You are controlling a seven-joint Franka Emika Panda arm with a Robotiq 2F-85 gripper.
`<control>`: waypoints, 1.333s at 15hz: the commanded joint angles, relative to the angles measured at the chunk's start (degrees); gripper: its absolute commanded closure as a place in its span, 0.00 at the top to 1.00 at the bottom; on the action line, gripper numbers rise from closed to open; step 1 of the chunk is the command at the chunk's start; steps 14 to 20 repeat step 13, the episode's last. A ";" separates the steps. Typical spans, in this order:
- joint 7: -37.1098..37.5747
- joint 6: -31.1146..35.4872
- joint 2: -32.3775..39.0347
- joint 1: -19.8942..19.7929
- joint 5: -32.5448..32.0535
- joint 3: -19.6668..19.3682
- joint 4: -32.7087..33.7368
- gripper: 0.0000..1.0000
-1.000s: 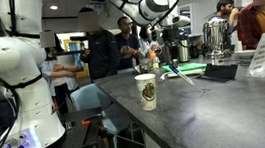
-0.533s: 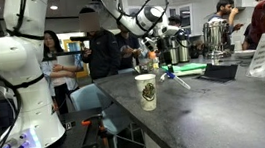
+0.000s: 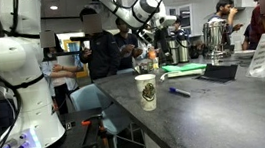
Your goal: Take the pen out of the cup and put it on the counter
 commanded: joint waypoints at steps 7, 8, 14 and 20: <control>-29.93 -6.43 -15.54 -7.36 26.19 0.86 -9.60 1.00; -31.27 -6.51 -16.10 -7.60 26.05 0.89 -9.79 1.00; -34.64 -5.84 -16.96 -7.70 23.07 1.48 -9.24 1.00; -34.64 -5.84 -16.96 -7.70 23.07 1.48 -9.24 1.00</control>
